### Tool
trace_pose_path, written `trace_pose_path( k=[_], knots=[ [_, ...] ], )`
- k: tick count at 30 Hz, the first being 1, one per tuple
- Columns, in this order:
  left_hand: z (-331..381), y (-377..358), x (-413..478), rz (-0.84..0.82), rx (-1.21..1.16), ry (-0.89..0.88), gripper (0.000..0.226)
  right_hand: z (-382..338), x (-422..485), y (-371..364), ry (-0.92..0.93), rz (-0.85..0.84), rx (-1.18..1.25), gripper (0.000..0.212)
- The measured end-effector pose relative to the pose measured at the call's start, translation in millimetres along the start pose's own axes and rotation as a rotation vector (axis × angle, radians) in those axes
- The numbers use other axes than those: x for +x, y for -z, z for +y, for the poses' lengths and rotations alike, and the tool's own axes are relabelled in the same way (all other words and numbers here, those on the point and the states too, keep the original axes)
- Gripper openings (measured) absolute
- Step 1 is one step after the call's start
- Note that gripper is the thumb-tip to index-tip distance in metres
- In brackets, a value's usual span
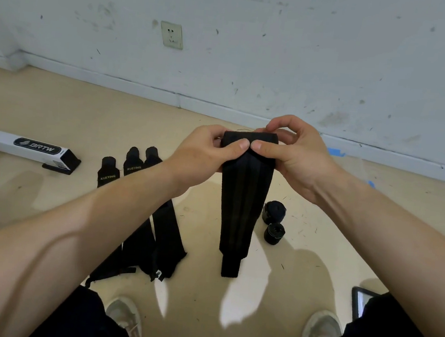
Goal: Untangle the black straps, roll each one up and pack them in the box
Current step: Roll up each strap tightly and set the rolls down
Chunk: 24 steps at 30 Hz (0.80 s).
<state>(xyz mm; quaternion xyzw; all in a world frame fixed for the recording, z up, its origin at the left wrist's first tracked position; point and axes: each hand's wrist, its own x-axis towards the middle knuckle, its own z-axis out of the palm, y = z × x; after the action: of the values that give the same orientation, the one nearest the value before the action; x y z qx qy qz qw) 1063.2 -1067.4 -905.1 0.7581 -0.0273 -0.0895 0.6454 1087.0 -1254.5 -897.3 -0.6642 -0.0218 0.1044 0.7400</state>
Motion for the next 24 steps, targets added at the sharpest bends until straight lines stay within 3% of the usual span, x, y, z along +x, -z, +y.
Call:
trace_pose_path(
  k=[3, 7, 18, 24],
  knots=[
    [2.3, 2.6, 0.6, 0.033, -0.041, -0.043, 0.029, -2.3, 1.2, 1.1, 0.027, -0.008, -0.083, 0.035],
    [1.7, 5.0, 0.6, 0.084, -0.025, -0.055, 0.030, -1.6, -4.2, -1.5, 0.063, -0.129, -0.300, 0.023],
    [-3.5, -1.0, 0.4, 0.126, -0.011, -0.069, 0.028, 5.7, -0.5, -3.4, 0.072, -0.130, -0.208, 0.009],
    [-5.8, -0.1, 1.7, 0.025, -0.110, 0.028, 0.033, 5.4, -0.5, 0.0, 0.087, -0.115, -0.181, 0.014]
  ],
)
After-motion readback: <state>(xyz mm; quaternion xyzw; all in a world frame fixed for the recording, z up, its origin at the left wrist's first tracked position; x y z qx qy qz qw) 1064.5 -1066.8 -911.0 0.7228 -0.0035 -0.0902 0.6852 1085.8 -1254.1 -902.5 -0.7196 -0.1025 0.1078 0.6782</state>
